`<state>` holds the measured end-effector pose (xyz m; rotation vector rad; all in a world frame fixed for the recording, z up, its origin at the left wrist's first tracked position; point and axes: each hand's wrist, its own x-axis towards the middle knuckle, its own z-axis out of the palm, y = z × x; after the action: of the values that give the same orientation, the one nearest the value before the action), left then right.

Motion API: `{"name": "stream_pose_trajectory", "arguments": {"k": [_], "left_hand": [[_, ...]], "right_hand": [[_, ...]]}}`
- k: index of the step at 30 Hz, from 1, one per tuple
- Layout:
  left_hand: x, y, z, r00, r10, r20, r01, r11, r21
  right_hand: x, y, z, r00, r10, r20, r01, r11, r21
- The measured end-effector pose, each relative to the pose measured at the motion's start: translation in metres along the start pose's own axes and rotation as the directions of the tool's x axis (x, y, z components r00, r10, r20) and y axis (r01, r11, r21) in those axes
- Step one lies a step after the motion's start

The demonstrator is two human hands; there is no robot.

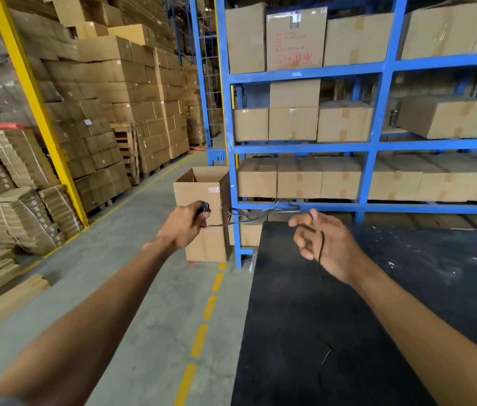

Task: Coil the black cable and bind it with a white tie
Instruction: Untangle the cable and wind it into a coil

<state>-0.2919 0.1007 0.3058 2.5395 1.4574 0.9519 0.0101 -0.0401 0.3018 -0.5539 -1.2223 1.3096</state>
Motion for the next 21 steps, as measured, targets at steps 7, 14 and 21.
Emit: {"name": "stream_pose_trajectory", "arguments": {"k": [7,14,21], "left_hand": [[-0.055,0.0,0.036,0.937,-0.152,0.313,0.261,0.904,-0.34],[-0.062,0.03,0.035,0.854,-0.155,0.497,0.502,0.496,-0.708],[-0.039,0.085,0.012,0.904,-0.129,0.409,0.428,0.213,-0.879]], "right_hand": [[0.021,-0.068,-0.012,0.943,-0.163,-0.292,0.177,0.984,0.021],[0.025,-0.069,-0.051,0.806,-0.091,-0.585,0.074,0.996,-0.053],[0.023,-0.001,-0.05,0.796,0.205,-0.569,-0.46,0.816,-0.35]]}}
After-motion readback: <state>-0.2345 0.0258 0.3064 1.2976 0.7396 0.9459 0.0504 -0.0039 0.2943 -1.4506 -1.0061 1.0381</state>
